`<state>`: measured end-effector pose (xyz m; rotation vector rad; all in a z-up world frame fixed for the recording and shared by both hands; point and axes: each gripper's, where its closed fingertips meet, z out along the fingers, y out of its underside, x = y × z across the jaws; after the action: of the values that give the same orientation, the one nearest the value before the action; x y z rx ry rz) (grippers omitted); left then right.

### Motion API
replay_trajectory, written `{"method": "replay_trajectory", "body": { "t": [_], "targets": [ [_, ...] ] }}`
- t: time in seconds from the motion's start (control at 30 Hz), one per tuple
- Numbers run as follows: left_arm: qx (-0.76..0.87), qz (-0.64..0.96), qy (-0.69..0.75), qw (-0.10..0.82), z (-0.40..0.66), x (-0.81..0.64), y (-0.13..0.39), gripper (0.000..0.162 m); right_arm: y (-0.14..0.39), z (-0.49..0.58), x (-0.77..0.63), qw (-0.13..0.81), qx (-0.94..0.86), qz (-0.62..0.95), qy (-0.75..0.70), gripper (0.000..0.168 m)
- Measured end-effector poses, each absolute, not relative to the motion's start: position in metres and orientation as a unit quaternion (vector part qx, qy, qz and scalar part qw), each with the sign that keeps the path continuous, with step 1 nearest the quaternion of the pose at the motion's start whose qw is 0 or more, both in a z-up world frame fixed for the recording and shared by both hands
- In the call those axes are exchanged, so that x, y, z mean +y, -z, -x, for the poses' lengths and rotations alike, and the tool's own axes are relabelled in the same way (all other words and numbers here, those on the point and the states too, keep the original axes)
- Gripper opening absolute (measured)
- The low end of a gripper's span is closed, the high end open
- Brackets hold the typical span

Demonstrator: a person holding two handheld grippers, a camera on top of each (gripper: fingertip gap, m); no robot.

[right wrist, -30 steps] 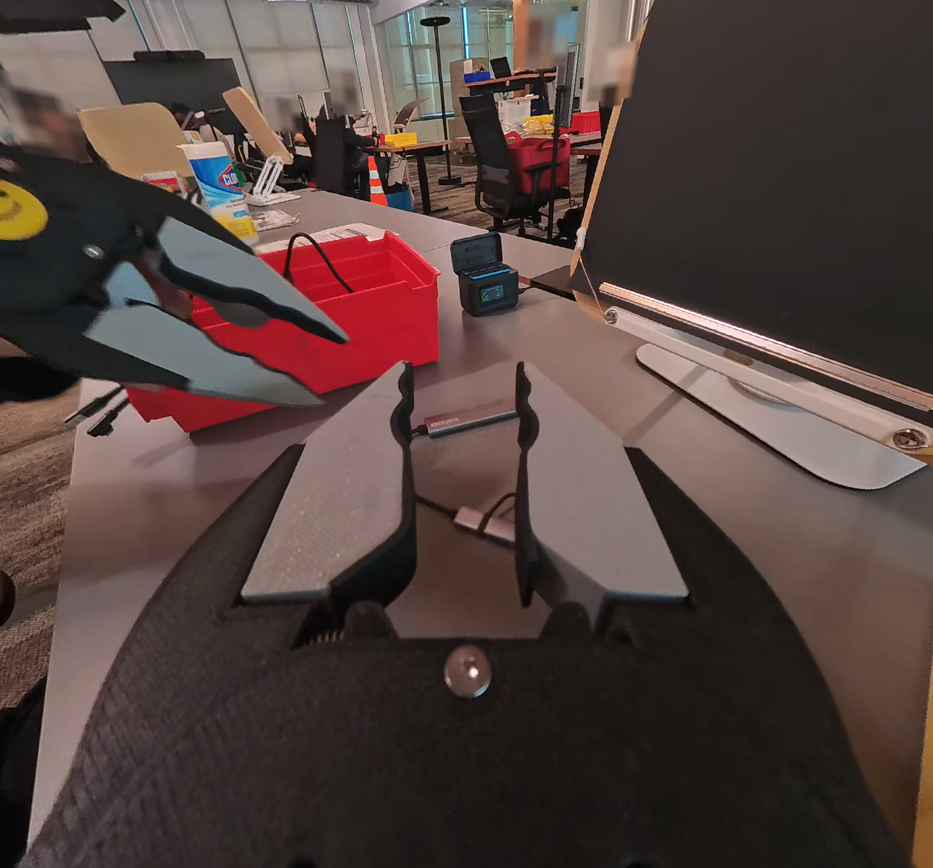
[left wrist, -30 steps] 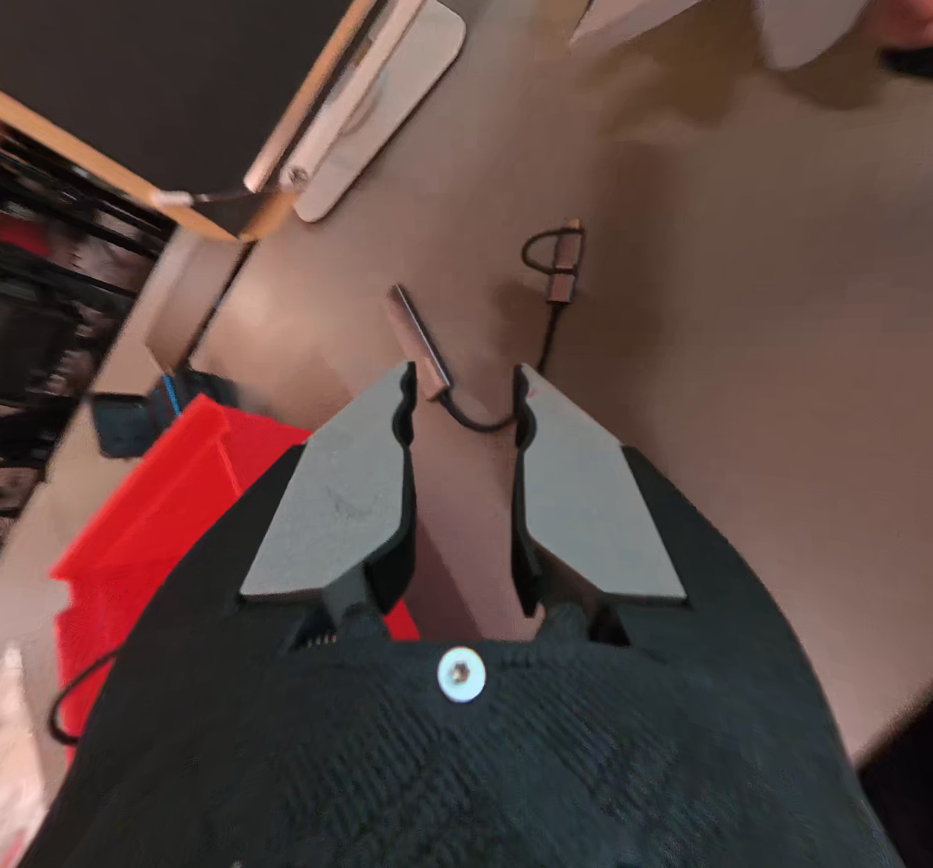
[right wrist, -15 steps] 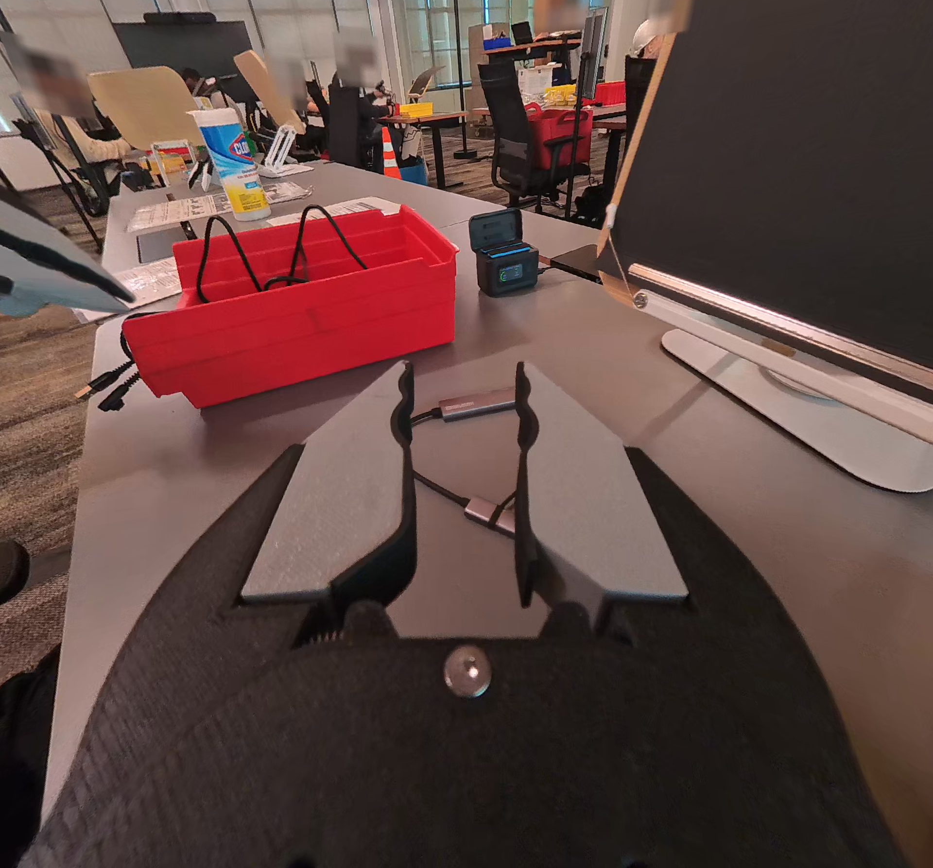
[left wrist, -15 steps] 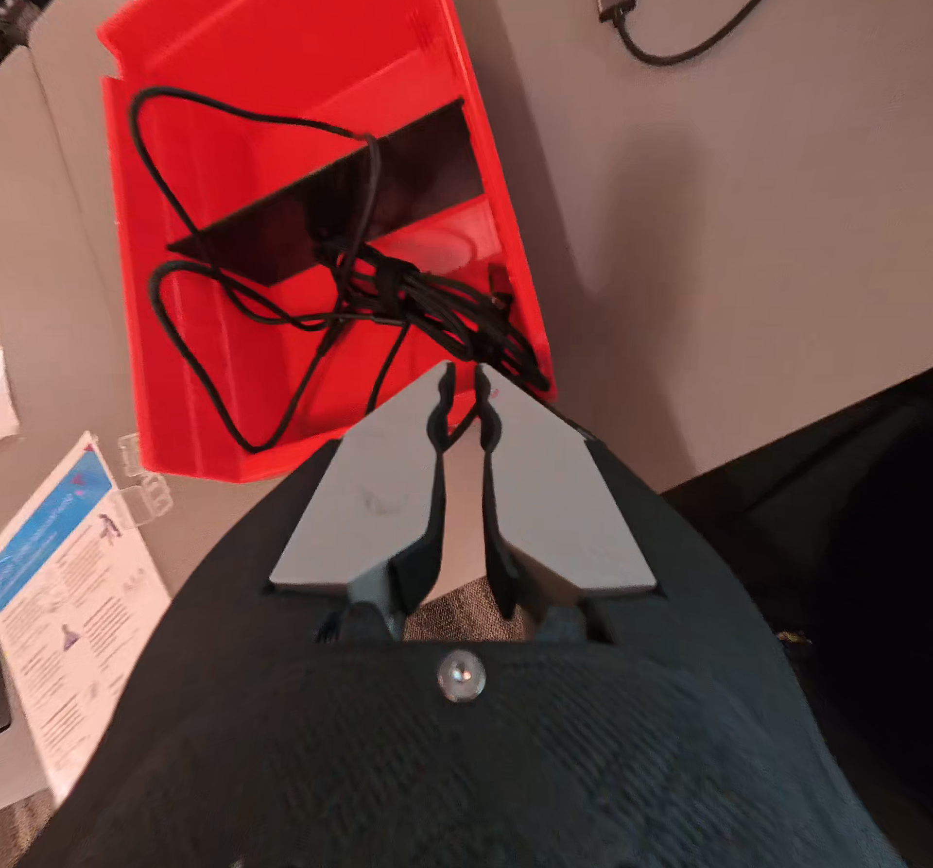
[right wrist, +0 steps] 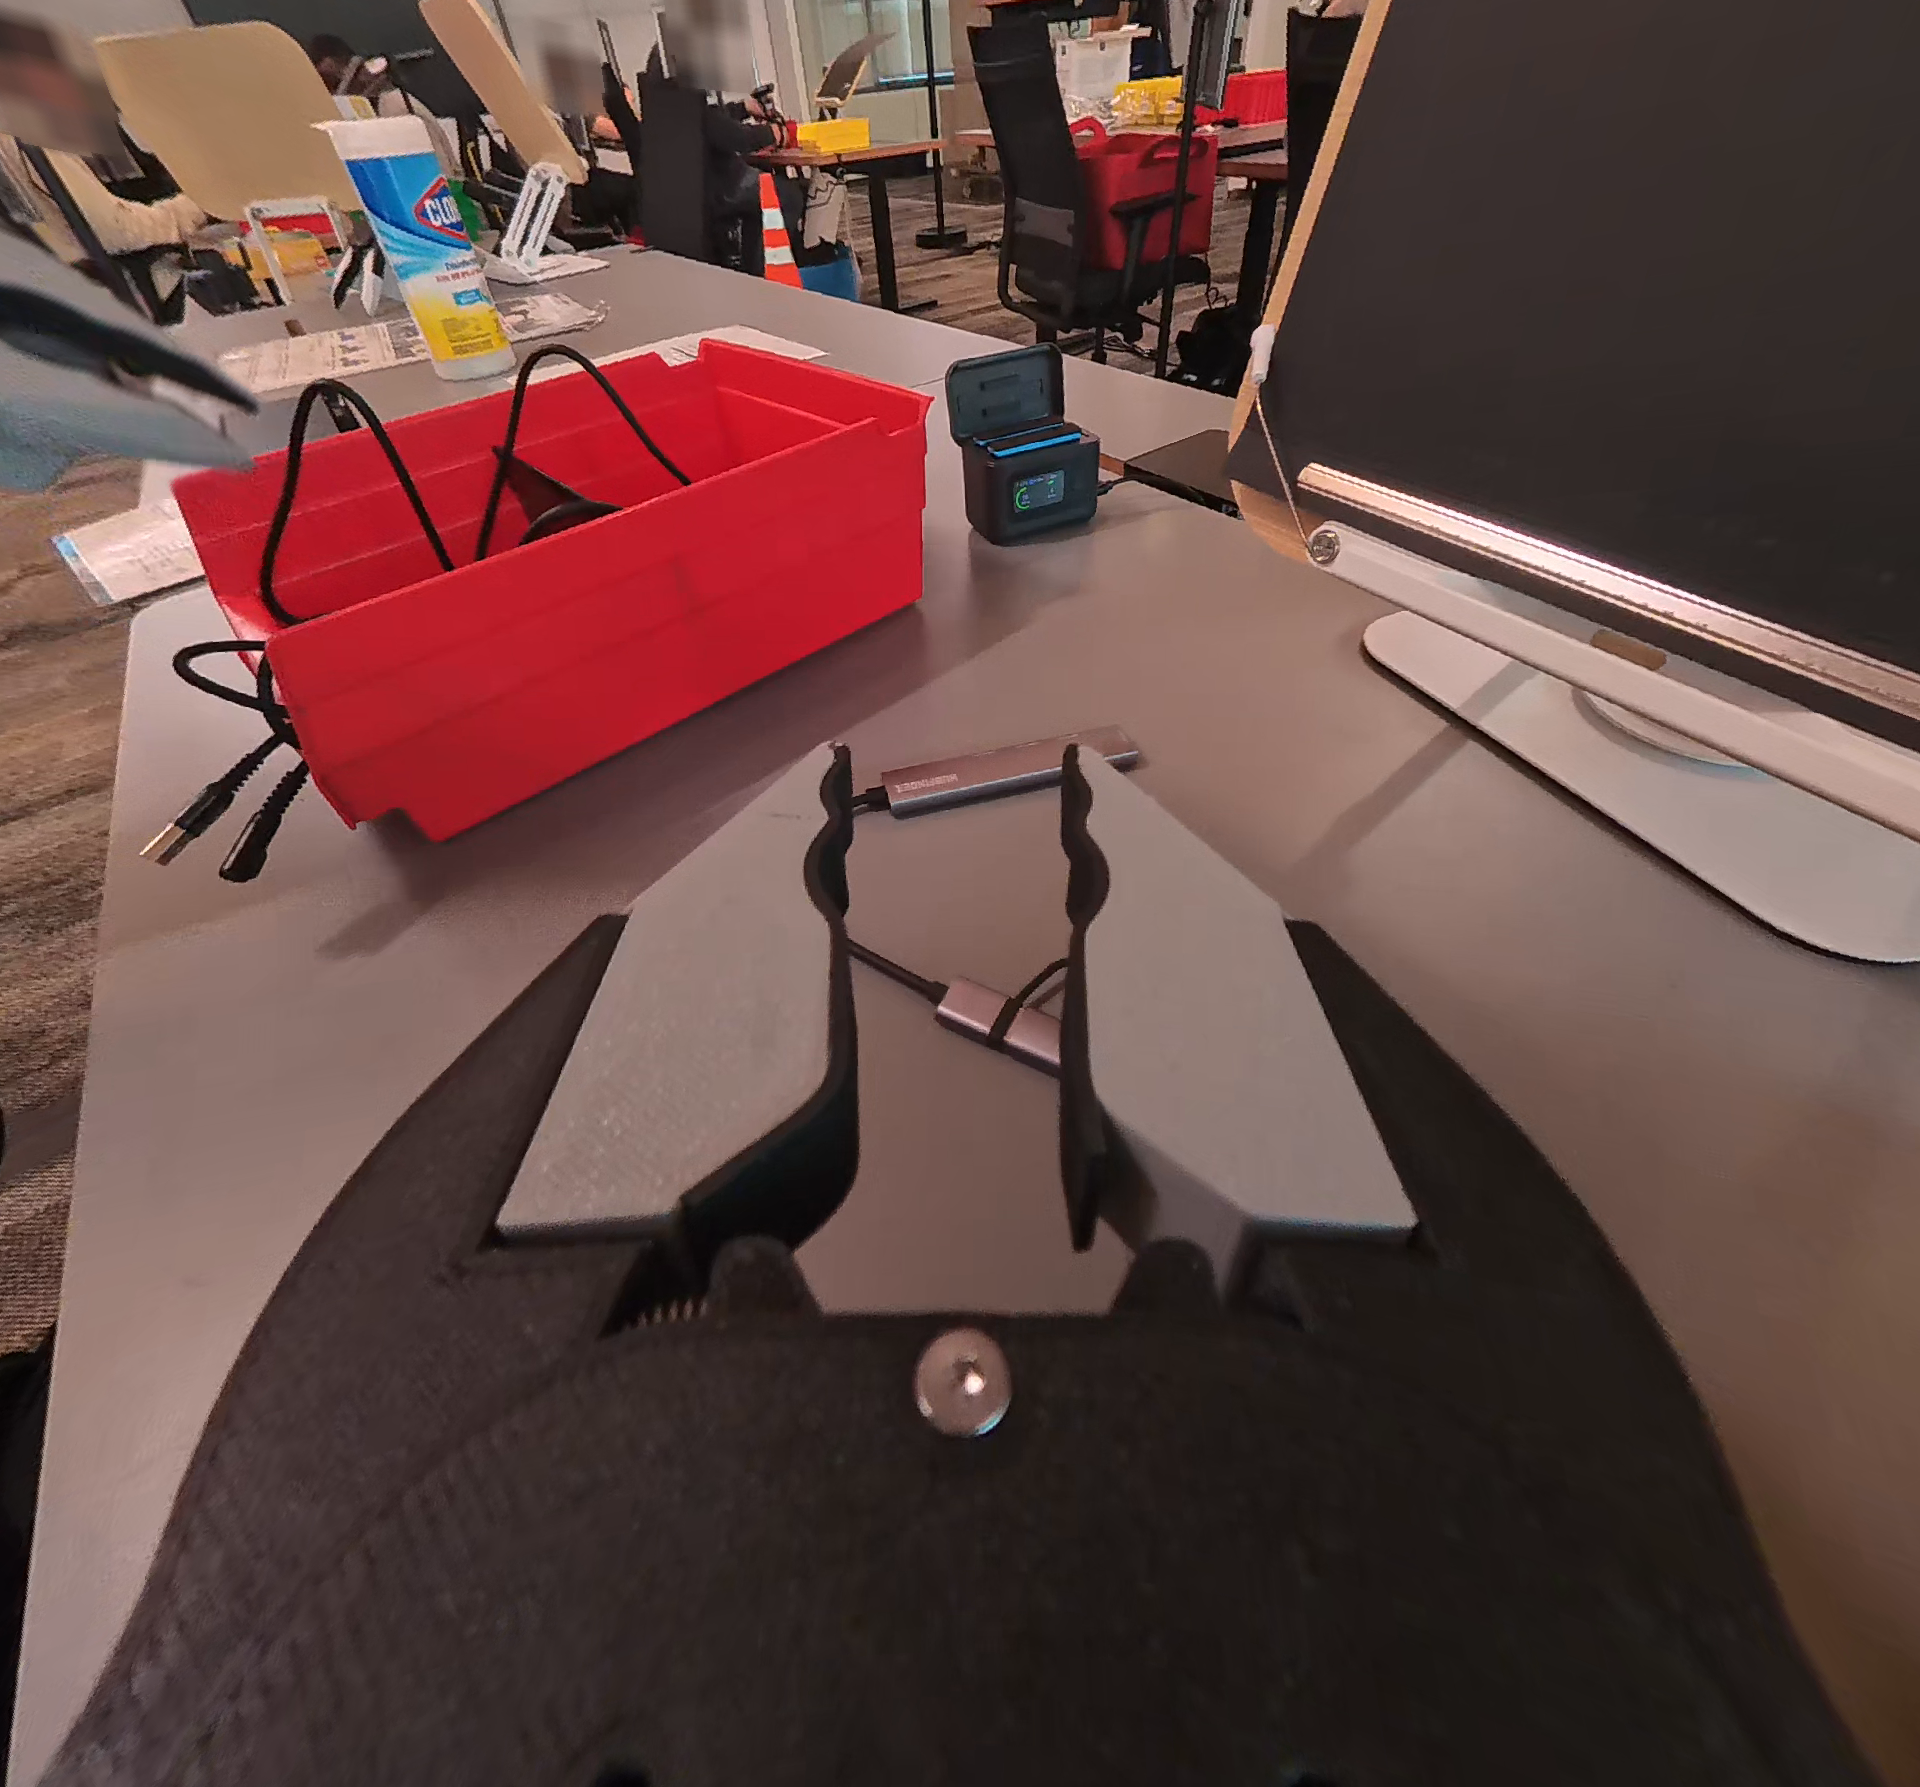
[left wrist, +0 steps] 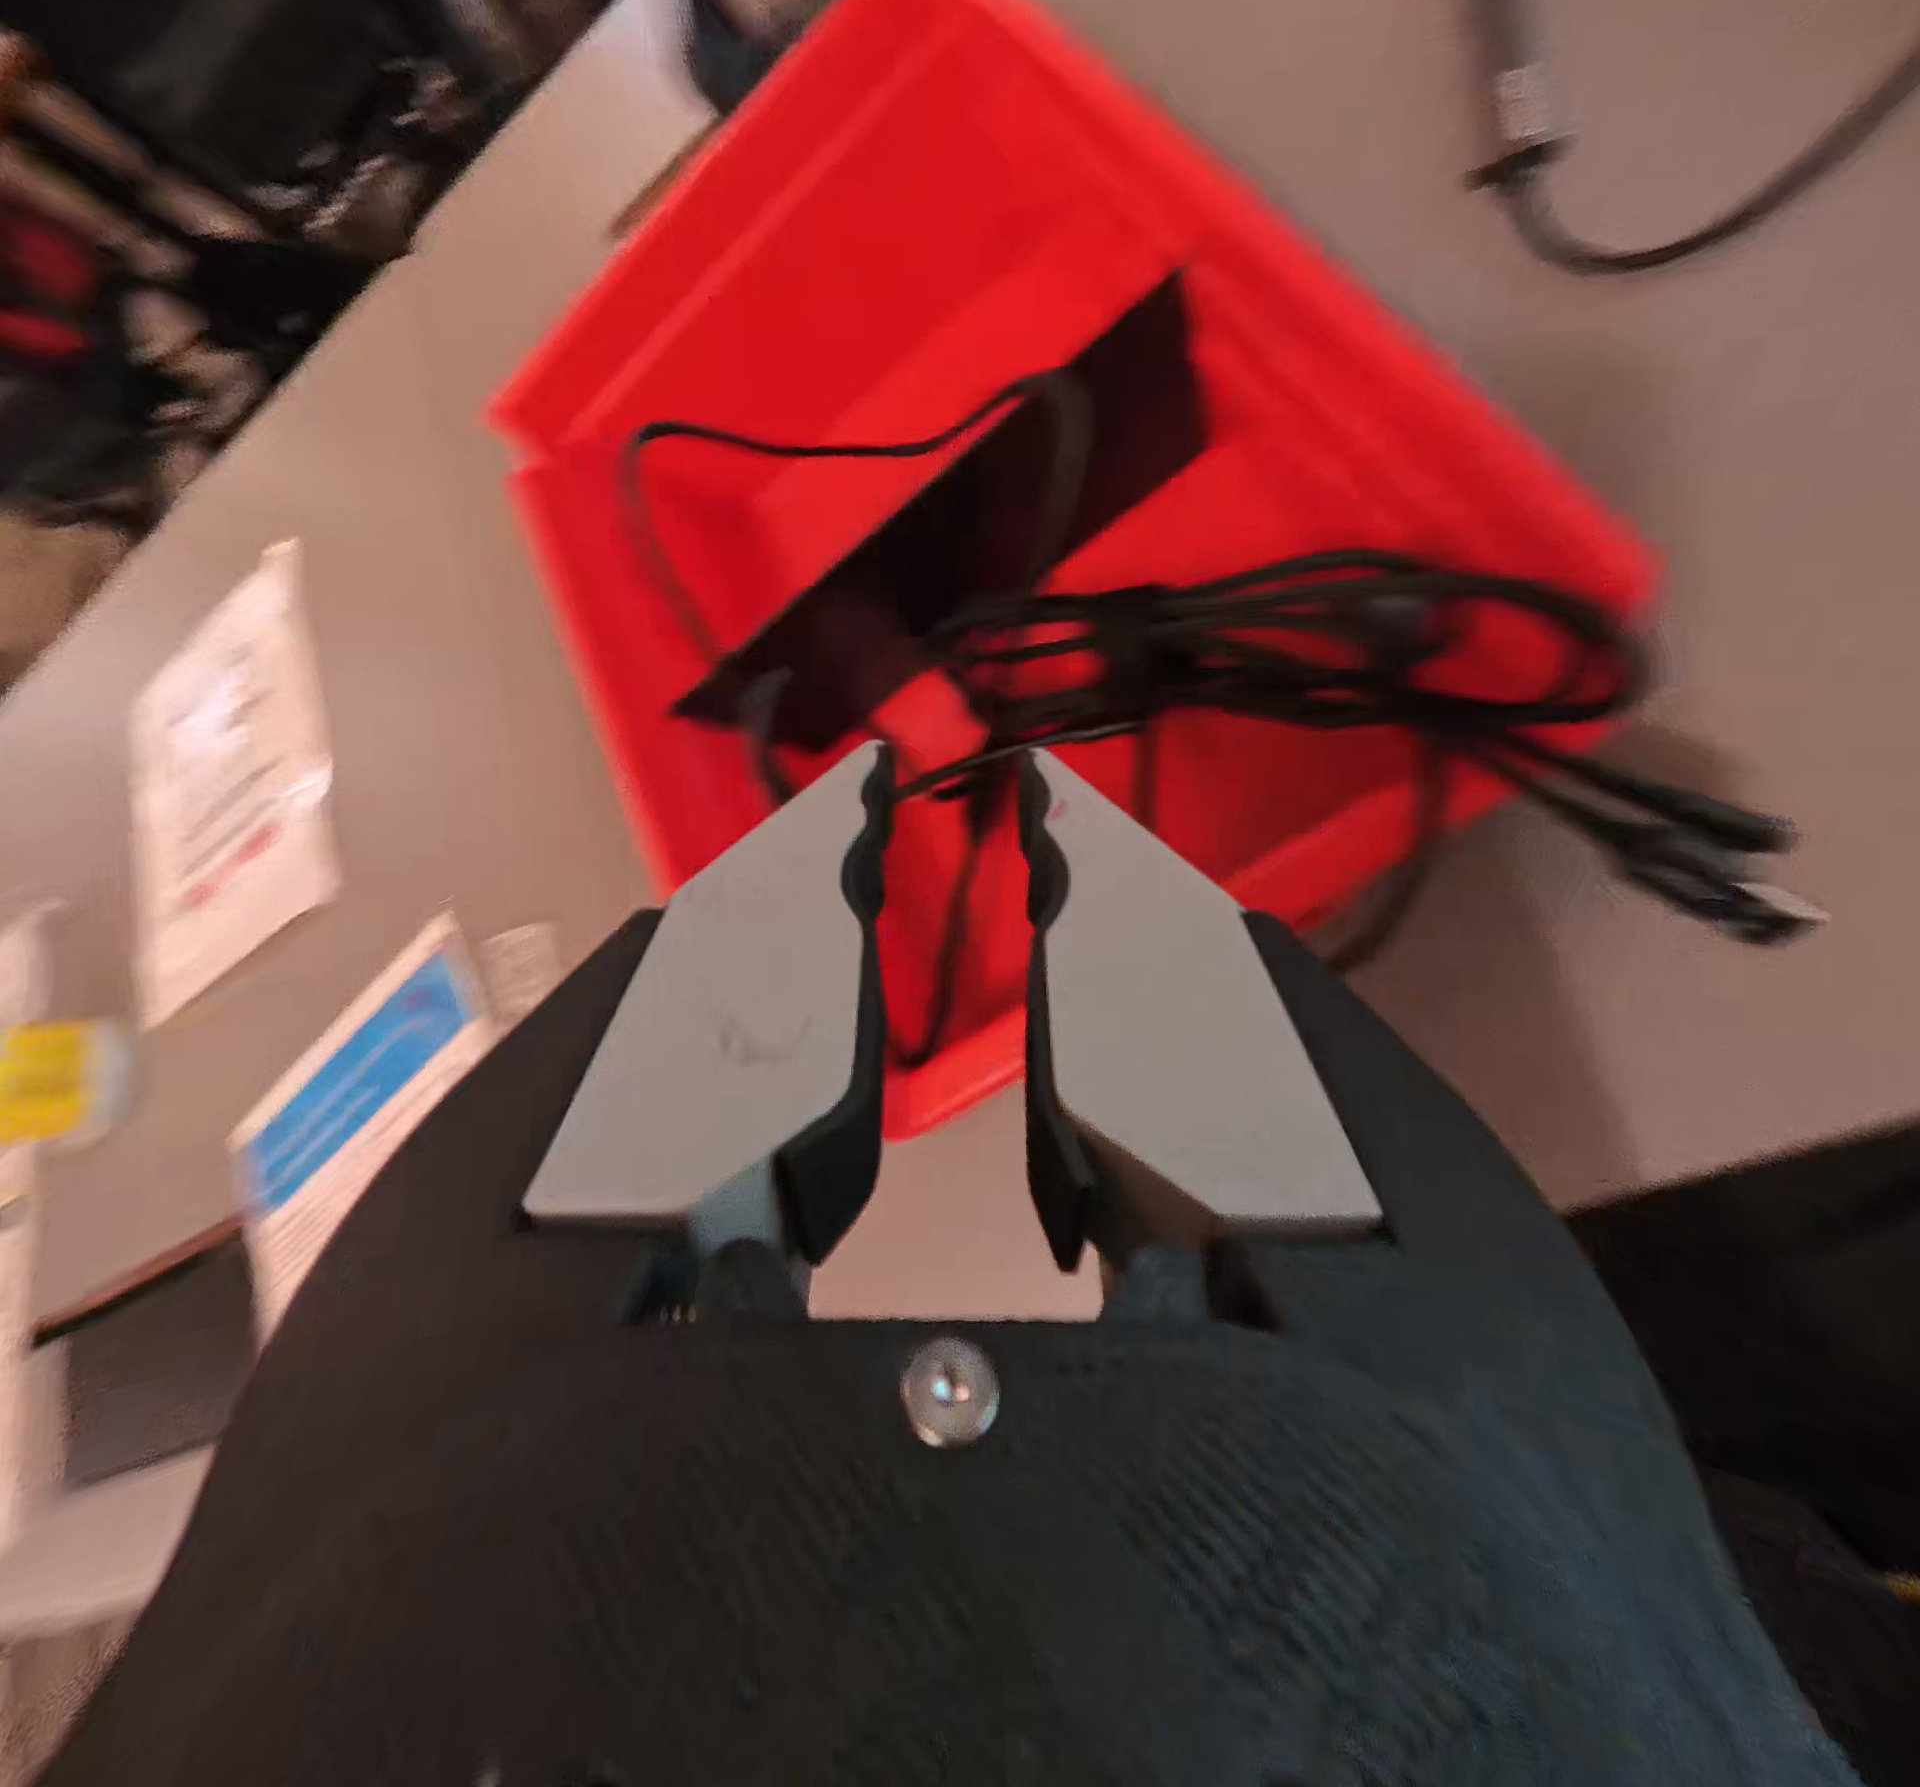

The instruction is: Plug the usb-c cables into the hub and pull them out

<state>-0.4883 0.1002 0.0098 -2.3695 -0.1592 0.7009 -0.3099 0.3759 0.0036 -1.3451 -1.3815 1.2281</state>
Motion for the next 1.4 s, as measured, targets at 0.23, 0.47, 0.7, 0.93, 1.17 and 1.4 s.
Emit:
{"method": "replay_trajectory", "body": {
  "t": [0.23,0.47,0.7,0.93,1.17,1.4],
  "targets": [
    [-0.092,0.891,-0.316,0.313,0.531,0.080,-0.022,0.031,0.005,0.314,0.373,0.413,-0.564,0.537,-0.473,0.037],
    [-0.075,0.916,-0.265,0.290,0.546,0.092,0.013,0.002,0.011,0.316,0.373,0.406,-0.571,0.541,-0.467,0.037],
    [-0.028,0.872,-0.260,0.413,0.520,0.117,-0.103,0.000,0.009,0.315,0.373,0.404,-0.566,0.541,-0.472,0.037],
    [-0.034,0.759,-0.418,0.498,0.534,0.134,-0.216,0.001,0.005,0.313,0.373,0.416,-0.567,0.534,-0.468,0.036],
    [-0.029,0.753,-0.400,0.522,0.532,0.162,-0.231,0.001,0.008,0.314,0.370,0.411,-0.575,0.533,-0.465,0.036],
    [0.042,0.758,-0.351,0.548,0.478,0.224,-0.223,0.001,0.005,0.313,0.370,0.419,-0.573,0.530,-0.464,0.036]
  ]
}}
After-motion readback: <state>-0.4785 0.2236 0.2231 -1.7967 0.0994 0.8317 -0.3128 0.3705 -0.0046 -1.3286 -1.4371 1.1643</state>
